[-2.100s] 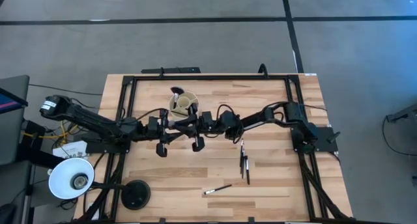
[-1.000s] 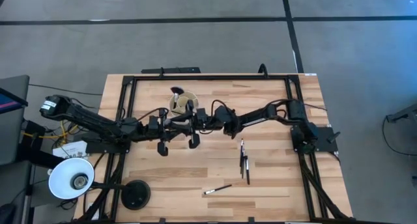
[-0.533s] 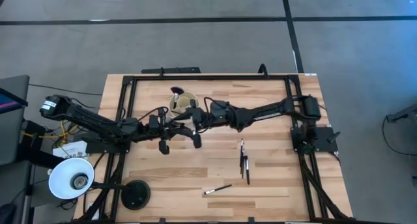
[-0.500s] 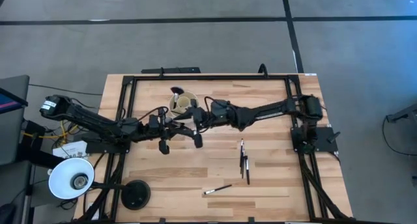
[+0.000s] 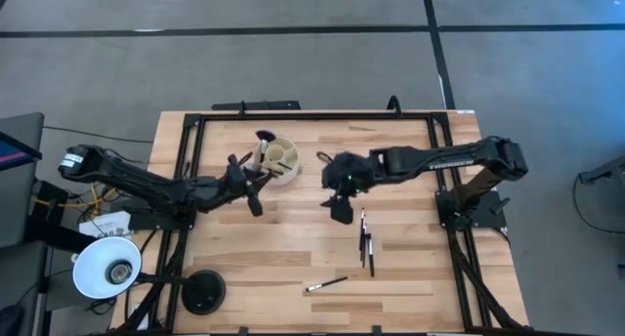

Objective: Sort items
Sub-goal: Put the black powder brush in the white organizer

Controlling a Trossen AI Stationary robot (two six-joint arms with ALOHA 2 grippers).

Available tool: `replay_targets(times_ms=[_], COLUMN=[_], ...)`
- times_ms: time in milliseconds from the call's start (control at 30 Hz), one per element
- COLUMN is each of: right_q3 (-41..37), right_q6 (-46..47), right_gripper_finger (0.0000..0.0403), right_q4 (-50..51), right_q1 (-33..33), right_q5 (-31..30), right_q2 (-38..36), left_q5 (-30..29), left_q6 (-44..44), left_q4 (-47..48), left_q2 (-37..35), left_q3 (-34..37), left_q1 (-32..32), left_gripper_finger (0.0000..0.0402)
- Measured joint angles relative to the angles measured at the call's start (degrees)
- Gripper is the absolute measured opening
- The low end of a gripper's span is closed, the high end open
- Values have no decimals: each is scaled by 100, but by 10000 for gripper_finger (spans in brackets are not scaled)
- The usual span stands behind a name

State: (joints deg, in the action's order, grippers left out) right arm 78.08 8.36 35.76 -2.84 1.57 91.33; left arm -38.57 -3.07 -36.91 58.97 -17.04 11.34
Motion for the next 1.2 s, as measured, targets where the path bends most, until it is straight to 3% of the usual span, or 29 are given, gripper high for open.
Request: replay_targets(times_ms=[167, 267, 500, 1200], right_q3=[-4, -2, -2, 4], right_q6=[211, 184, 177, 220], right_gripper_finger=[249, 249, 249, 249], right_q4=[303, 272, 475, 420], right_q1=[-342, -427, -512, -694], right_q5=[-1244, -1629, -1677, -1674], right_q2=[280, 456, 374, 266], left_q5=[4, 55, 21, -85], left_q6=[-210, -383, -490, -642], left_q4=[88, 90, 76, 134], left_q2=[260, 607, 1285, 1837], left_q3=[7, 7, 7, 9], left_q1=[-379, -559, -820, -958], left_gripper_finger=[49, 49, 49, 79])
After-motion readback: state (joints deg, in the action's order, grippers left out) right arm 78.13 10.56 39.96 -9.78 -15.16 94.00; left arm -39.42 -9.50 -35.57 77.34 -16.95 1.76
